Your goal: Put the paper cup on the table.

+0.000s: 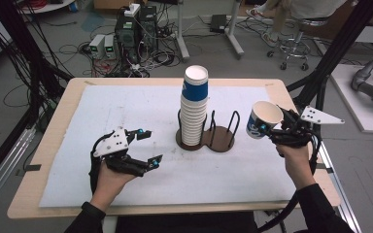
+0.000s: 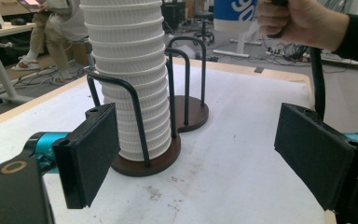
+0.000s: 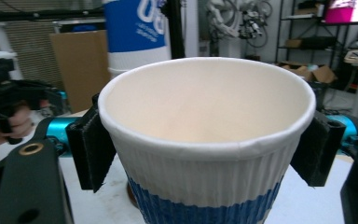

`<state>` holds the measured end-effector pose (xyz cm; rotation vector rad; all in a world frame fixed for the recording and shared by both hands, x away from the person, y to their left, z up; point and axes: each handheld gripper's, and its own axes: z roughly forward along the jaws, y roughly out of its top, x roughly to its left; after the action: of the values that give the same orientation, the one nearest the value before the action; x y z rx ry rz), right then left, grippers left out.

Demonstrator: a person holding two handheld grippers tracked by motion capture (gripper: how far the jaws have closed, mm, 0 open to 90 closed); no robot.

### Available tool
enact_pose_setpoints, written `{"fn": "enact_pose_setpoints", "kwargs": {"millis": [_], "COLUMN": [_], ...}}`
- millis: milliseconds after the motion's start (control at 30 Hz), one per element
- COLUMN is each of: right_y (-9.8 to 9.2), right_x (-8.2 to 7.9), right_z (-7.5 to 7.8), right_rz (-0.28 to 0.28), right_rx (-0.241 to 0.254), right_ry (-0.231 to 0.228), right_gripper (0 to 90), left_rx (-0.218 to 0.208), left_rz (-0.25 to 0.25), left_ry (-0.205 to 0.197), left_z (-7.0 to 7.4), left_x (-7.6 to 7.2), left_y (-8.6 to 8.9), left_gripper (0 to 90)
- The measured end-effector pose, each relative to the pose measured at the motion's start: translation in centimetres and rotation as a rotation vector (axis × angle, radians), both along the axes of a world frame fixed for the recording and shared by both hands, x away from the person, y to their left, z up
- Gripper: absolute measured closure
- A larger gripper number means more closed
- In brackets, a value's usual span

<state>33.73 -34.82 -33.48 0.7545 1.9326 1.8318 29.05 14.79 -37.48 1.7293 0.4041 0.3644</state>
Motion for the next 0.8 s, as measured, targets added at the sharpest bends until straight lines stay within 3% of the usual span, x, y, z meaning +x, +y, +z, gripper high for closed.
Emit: {"fn": "enact_pose_setpoints", "kwargs": {"millis": [367,800], "right_y": [-2.2,-3.0], "right_x": [1.6,3.7], "right_z": [-1.5,-3.5], "right_rz": [-0.114,-0.231], "right_rx": [-0.022,-0.032], "right_ry": [0.019,0.063], "right_gripper": [20.8,20.7], "left_rx": [0.005,0.008], "left_rz": [0.007,0.005], "left_ry": [0.003,0.007], "left_z": [-0.2,-0.3], "left_x": [0.2,0.4], "left_y": [0.1,0.0], "left_gripper": [14.0,14.0]}}
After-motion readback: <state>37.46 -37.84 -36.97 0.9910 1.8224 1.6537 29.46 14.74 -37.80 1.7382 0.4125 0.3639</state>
